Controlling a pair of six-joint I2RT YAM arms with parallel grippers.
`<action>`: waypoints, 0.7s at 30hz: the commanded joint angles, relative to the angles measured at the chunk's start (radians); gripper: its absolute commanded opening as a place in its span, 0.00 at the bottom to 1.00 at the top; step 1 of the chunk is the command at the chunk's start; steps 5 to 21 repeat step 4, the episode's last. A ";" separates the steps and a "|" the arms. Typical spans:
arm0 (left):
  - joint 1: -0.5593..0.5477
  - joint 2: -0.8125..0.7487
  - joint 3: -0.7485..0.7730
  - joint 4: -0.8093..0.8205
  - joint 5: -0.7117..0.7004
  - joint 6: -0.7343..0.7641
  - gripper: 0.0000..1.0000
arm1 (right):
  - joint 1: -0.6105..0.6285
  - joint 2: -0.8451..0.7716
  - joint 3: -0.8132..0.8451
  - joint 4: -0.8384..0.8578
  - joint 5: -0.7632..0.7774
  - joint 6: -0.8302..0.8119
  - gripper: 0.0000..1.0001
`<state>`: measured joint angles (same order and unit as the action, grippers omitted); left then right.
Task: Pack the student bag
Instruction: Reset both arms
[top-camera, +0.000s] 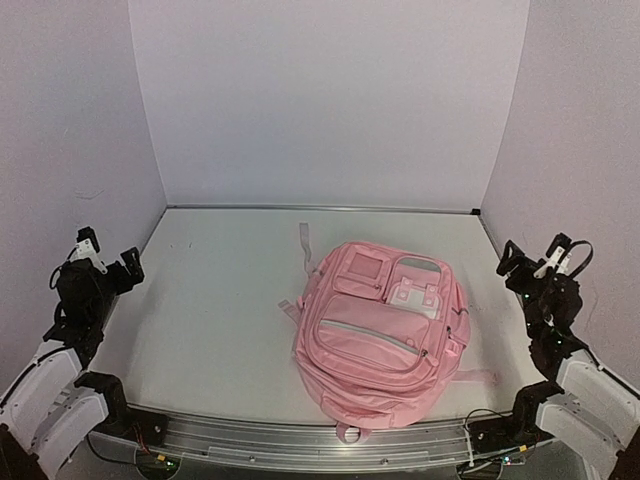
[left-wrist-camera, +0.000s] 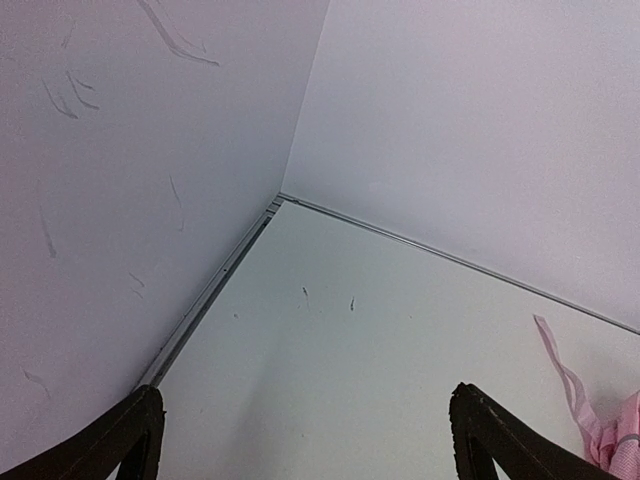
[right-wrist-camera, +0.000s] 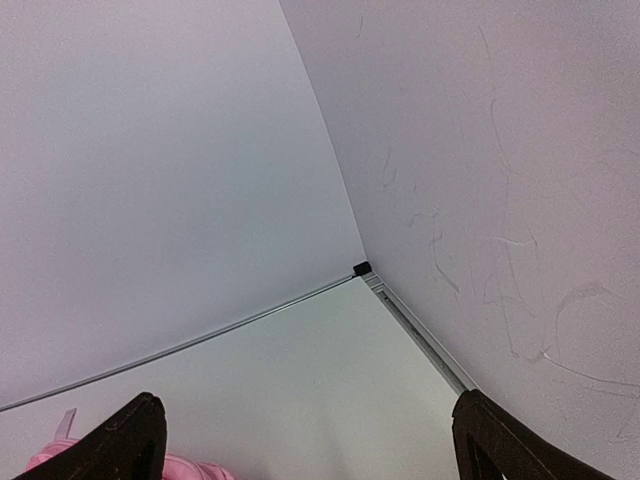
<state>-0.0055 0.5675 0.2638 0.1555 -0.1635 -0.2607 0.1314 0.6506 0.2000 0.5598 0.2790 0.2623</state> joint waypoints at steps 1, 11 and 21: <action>0.001 -0.019 0.007 0.003 -0.032 0.012 1.00 | 0.000 -0.008 0.009 0.071 0.007 -0.014 0.98; 0.001 -0.028 0.010 -0.001 -0.032 0.010 1.00 | -0.002 -0.012 0.006 0.071 0.006 -0.014 0.98; 0.001 -0.028 0.010 -0.001 -0.032 0.010 1.00 | -0.002 -0.012 0.006 0.071 0.006 -0.014 0.98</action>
